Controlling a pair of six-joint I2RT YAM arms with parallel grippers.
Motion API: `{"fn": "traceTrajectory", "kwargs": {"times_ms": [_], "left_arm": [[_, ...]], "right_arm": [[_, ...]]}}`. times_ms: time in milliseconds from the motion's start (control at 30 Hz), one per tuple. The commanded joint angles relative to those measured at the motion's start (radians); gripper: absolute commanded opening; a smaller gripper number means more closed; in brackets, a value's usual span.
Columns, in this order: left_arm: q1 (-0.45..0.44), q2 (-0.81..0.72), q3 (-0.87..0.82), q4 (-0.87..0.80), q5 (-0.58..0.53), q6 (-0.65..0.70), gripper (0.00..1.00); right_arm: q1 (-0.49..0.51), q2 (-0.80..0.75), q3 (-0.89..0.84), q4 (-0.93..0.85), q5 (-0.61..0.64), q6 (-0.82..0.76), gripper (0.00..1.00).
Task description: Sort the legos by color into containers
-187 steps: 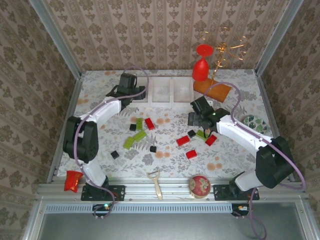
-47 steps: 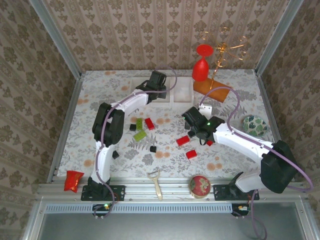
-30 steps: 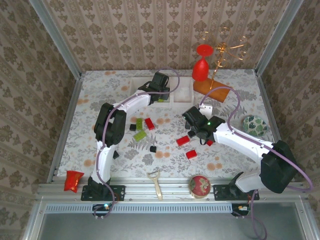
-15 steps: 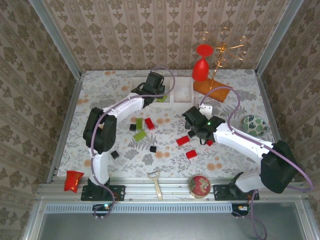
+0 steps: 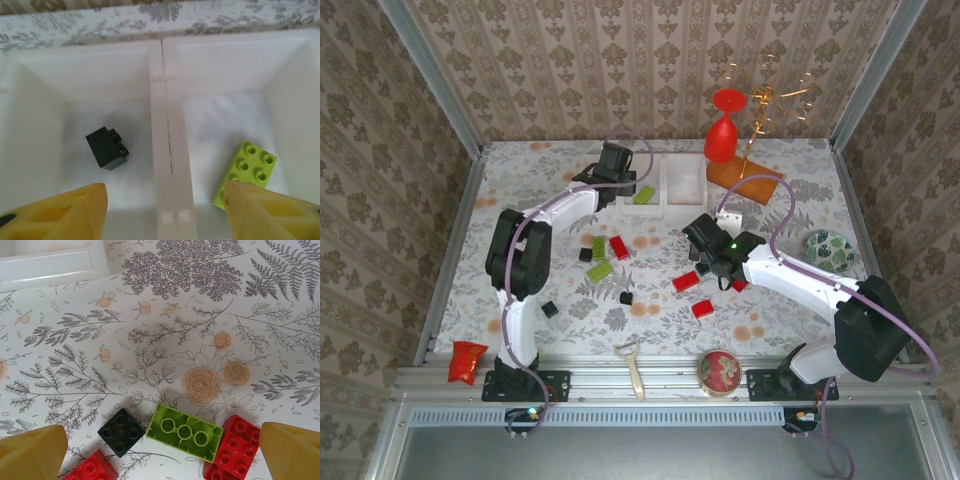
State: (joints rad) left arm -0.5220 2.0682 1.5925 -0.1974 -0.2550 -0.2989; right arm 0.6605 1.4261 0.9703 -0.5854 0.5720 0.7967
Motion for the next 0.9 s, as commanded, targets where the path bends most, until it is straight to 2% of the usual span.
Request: {"fn": "traceTrajectory", "kwargs": {"times_ms": [0,133,367,867], "left_arm": [[0.005,0.033,0.034,-0.031,0.045,-0.02,0.63],[0.005,0.043,0.03,-0.037,0.049,-0.024,0.6],[-0.003,0.029,-0.017,-0.026,0.016,-0.054,0.42],[-0.033,0.008,-0.06,-0.041,-0.051,-0.058,0.18]], "right_arm": [[-0.004,0.005,0.015,-0.028,0.015,0.02,1.0],[-0.005,0.008,0.021,-0.022,0.012,0.015,1.0],[-0.006,0.014,0.029,-0.022,0.009,0.009,1.0],[-0.006,-0.018,-0.005,-0.013,0.005,0.011,1.0]]}}
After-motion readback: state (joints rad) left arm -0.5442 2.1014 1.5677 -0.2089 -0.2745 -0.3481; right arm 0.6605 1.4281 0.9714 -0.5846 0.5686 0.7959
